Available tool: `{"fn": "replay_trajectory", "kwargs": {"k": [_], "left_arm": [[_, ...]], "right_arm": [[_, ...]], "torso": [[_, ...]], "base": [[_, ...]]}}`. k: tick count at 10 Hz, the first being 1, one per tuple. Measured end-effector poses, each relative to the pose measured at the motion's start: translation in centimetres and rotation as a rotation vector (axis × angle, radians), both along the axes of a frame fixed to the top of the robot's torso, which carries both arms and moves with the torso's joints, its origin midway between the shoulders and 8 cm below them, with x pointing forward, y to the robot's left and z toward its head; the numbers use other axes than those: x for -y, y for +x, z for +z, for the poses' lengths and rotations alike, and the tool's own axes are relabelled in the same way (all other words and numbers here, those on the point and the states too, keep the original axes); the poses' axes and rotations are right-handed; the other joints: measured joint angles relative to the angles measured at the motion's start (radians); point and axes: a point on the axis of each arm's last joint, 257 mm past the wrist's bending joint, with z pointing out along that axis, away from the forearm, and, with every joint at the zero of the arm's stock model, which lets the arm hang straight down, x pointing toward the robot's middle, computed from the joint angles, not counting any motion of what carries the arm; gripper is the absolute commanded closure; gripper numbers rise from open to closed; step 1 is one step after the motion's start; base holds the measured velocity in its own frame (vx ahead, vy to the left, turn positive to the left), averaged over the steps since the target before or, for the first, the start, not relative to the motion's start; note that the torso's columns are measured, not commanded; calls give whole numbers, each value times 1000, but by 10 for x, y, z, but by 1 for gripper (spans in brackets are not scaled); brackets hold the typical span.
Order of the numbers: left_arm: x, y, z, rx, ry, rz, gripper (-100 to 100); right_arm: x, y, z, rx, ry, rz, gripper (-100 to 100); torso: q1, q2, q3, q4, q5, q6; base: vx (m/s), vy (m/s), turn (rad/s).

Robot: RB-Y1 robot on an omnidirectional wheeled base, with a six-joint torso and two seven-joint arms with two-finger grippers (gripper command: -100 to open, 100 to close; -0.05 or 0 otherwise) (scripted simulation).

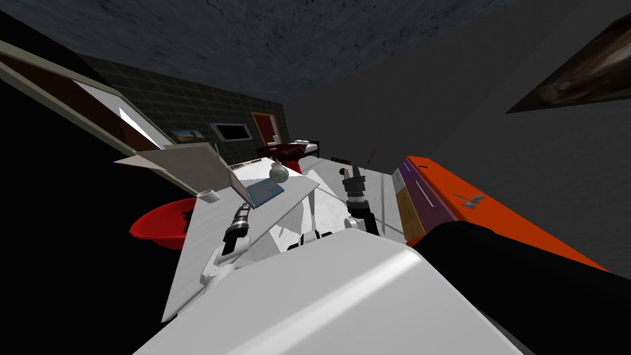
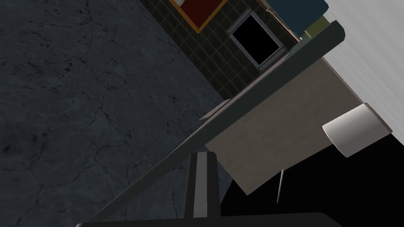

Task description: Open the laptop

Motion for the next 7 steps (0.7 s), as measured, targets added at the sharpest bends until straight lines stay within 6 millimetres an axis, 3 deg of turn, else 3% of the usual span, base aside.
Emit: {"fn": "replay_trajectory", "kwargs": {"k": [7], "left_arm": [[-50, 9, 8, -156, 229, 45, 100]], "right_arm": [[0, 0, 0, 0, 0, 0, 0]], "torso": [[6, -1, -1, -1, 2, -1]], "base": [[-15, -70, -52]]}}
